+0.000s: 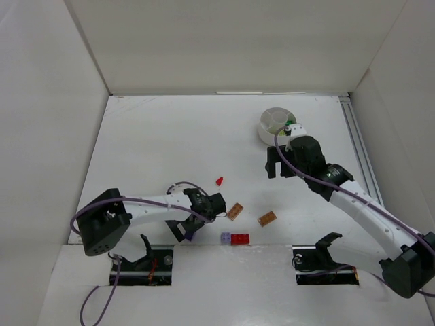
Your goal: Sort the legos into containers by color
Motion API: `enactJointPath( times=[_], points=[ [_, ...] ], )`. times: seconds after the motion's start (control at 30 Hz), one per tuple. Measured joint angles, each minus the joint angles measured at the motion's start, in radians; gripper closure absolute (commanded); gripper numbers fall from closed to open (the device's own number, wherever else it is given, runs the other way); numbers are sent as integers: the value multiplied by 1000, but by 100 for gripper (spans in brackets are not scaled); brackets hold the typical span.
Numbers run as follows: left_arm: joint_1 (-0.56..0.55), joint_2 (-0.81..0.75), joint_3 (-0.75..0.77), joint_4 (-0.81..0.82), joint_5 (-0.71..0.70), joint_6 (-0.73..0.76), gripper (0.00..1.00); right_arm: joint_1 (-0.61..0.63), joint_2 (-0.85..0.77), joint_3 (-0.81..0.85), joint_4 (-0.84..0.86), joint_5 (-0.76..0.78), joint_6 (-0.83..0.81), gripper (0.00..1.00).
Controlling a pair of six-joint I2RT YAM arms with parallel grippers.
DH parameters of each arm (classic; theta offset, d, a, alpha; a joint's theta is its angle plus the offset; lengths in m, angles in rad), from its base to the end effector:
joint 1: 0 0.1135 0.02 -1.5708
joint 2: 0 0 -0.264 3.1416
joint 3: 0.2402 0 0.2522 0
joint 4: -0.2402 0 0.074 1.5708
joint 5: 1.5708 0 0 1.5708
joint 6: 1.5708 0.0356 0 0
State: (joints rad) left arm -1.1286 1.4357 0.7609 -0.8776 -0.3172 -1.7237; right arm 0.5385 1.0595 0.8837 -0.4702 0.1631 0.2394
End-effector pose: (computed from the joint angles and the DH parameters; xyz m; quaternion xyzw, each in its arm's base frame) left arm 0.1021 -0.1897 0.1611 -0.2909 0.9436 0.0138 0.1576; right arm 0.2001 0.1128 0.2943 -0.0970 0.8875 0.1011 0.4391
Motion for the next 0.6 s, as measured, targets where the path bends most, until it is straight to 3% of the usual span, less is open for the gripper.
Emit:
enactJointPath(
  times=[0.27,0.6],
  points=[
    [18,-45,-13,62,6,45,32,0,-44,0,-20,14,0,0],
    [-15,-43,-5,89,5,91,45,0,-51,0,-21,25,-4,0]
  ],
)
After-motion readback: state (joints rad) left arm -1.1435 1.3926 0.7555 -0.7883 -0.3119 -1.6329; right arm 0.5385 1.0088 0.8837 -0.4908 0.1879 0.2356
